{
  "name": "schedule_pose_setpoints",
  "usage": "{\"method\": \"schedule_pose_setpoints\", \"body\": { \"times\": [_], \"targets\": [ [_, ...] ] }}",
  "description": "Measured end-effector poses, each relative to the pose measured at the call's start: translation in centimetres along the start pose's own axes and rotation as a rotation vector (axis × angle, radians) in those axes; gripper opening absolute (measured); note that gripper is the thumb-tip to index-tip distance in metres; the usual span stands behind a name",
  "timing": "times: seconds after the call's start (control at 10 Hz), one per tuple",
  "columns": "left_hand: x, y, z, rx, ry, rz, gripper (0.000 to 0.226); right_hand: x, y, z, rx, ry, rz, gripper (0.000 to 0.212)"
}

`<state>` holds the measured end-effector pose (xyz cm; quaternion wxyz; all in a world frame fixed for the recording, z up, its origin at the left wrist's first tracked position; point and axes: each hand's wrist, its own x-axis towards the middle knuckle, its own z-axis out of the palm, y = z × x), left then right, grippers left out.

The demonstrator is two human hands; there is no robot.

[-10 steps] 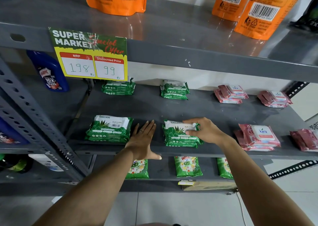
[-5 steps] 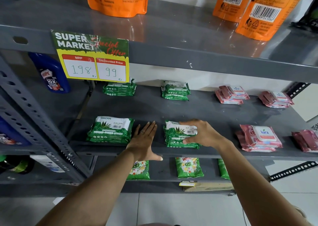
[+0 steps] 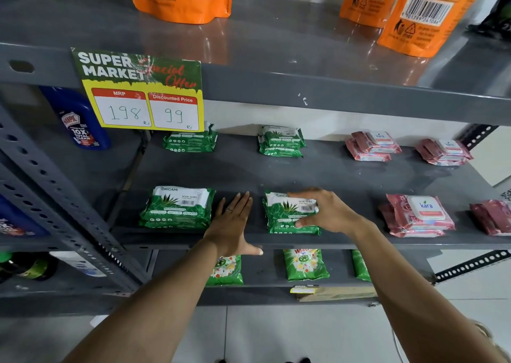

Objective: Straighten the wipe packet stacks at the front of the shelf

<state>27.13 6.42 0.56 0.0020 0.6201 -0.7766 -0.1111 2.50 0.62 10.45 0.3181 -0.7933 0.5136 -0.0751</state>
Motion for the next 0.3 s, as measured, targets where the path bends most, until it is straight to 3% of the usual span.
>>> {"method": "schedule_pose_setpoints", "body": {
  "times": [0.2,0.3],
  "targets": [
    [-0.1,0.1,-0.4,-0.009,0.004,0.004,0.135,-1.1,-0.7,-0.5,0.087,0.012,0.032,0.086],
    [-0.2,0.3,-0.2,0.018,0.003,-0.006,0.135,-3.0,-0.8,-0.9,0.158,0.216,0.026,0.078]
  ]
}}
